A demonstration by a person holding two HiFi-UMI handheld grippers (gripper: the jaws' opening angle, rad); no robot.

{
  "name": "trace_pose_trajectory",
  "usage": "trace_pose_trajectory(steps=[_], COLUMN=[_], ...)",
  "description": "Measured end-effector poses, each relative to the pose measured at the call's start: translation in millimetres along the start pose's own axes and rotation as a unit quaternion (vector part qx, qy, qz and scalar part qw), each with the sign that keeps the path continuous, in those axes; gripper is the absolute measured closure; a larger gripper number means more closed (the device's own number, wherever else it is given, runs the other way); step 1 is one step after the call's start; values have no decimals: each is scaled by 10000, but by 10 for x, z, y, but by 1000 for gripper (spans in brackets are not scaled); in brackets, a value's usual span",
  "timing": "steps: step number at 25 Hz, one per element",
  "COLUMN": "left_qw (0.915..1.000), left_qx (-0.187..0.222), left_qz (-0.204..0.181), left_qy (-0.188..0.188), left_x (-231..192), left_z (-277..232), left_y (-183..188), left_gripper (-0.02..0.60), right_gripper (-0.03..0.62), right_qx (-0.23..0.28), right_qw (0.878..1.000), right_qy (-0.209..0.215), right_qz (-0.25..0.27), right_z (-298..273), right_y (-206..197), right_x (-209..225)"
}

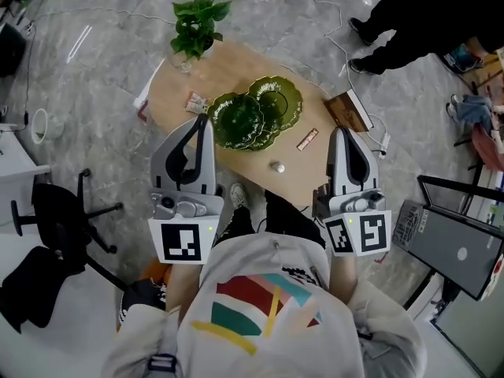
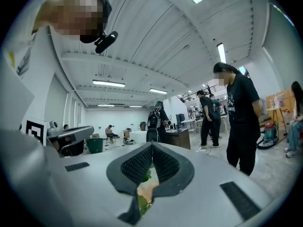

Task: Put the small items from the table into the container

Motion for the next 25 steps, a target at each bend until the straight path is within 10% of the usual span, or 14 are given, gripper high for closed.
trace_pose_trajectory(steps=[6,8,13,25], left_qw=[9974,9944,9852,9724], left_qx=[-415,-583,-607,-1125], left_qz=[197,251,300,658], left_qy=[-562,-851,-1571,-1933], left_x=[339,507,886,1327], left_z=[-401,-522,-871,-1197], left_y=[-434,-625,-1123,-2330], left_gripper=[574,574,574,574], right_gripper=[560,328,306,307], right_qx=[314,455,-635,-3244], right_qw=[9981,9957,9842,8686], right_qy=[-336,-597,-1263,-2981], right_qz=[-402,-545,-1062,-2269], right_z=[-49,-74,-205,-169], right_y=[-410,-618,-1664,-4480], right_x=[477,649,1106,1584])
Point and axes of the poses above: the fingertips, and each gripper's own axes: z backward along the fingers, x to its right, y out of its top, the point moved 9 cm from there along z, backward along the fingers, and after that the axes turned 5 degrees about z, right-handed, at the moved point
